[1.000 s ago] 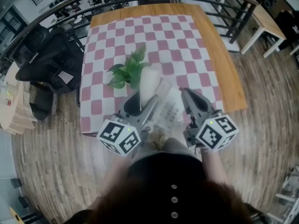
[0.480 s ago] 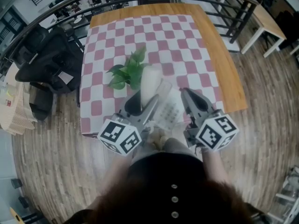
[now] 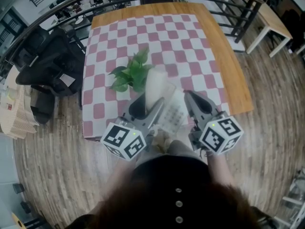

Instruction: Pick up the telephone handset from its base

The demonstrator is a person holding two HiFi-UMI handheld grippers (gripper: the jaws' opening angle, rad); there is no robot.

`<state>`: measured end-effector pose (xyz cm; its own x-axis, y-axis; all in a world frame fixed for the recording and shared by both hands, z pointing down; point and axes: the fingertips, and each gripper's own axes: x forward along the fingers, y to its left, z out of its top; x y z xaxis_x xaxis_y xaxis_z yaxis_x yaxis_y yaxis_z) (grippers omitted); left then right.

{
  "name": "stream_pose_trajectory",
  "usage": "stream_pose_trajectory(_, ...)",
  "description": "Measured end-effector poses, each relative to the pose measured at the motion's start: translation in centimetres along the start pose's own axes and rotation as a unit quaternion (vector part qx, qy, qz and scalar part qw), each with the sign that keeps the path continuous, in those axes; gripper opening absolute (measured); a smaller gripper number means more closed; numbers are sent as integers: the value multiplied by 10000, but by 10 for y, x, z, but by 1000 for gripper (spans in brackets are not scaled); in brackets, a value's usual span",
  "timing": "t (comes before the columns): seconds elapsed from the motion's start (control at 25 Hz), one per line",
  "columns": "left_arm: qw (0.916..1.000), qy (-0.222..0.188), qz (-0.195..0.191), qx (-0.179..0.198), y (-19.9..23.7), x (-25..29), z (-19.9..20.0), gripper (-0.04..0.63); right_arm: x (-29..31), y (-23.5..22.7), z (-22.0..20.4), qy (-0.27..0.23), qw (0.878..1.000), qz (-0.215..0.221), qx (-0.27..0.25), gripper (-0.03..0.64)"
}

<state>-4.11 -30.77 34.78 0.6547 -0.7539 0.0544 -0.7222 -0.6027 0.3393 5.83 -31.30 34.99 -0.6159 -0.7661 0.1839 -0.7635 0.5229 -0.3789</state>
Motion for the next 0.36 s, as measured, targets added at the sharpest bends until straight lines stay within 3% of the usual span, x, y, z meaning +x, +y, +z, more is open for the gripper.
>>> stream_pose_trajectory(0.36, 10000, -39, -5, -12, 4, 0, 2, 222, 4, -4, -7, 154, 9999, -60, 12, 11)
